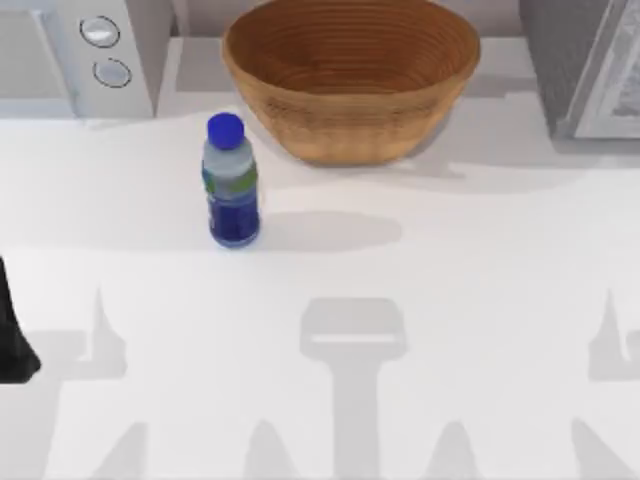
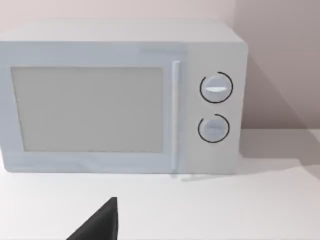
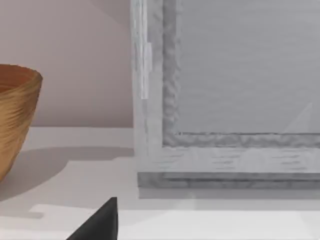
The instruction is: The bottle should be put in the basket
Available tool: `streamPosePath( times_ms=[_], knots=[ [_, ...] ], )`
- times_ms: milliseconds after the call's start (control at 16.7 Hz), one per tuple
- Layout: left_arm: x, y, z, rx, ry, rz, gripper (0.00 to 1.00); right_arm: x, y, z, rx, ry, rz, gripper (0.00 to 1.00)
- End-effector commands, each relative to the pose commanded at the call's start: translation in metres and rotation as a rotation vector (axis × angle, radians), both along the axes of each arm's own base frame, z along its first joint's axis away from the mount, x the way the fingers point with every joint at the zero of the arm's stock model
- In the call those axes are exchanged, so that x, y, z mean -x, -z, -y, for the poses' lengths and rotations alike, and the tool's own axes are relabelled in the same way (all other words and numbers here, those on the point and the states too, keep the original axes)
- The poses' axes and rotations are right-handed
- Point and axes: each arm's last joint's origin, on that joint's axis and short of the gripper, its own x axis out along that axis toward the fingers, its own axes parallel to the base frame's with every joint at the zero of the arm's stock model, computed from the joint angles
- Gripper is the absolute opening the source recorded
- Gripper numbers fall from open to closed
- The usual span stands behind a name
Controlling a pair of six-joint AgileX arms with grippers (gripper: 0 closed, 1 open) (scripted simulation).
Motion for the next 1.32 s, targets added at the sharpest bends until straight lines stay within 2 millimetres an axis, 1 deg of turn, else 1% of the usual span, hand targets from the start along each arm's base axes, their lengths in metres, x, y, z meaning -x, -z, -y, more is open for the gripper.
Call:
streamPosePath(
  times_ms=[120, 240, 480, 660, 780, 900, 1080, 1200, 1320],
  knots=[
    [0.0, 0.0, 0.0, 0.0, 0.0, 0.0, 1.0, 0.0, 0.0, 0.0, 0.0, 0.0, 0.0, 1.0],
    [-0.001, -0.004, 0.0, 0.001, 0.01, 0.01, 1.0, 0.0, 0.0, 0.0, 0.0, 0.0, 0.0, 1.0],
    [-0.012, -0.024, 0.003, 0.004, 0.079, 0.043, 1.0, 0.0, 0.0, 0.0, 0.0, 0.0, 0.0, 1.0],
    [-0.033, -0.04, 0.007, 0.004, 0.167, 0.054, 1.0, 0.0, 0.0, 0.0, 0.0, 0.0, 0.0, 1.0],
    [-0.053, -0.046, 0.01, 0.001, 0.239, 0.056, 1.0, 0.0, 0.0, 0.0, 0.0, 0.0, 0.0, 1.0],
    [-0.078, -0.047, 0.014, -0.003, 0.316, 0.053, 1.0, 0.0, 0.0, 0.0, 0.0, 0.0, 0.0, 1.0],
    [-0.118, -0.035, 0.022, -0.012, 0.437, 0.044, 1.0, 0.0, 0.0, 0.0, 0.0, 0.0, 0.0, 1.0],
    [-0.144, -0.017, 0.028, -0.018, 0.515, 0.035, 1.0, 0.0, 0.0, 0.0, 0.0, 0.0, 0.0, 1.0],
    [-0.165, 0.007, 0.034, -0.023, 0.589, 0.024, 1.0, 0.0, 0.0, 0.0, 0.0, 0.0, 0.0, 1.0]
  ],
)
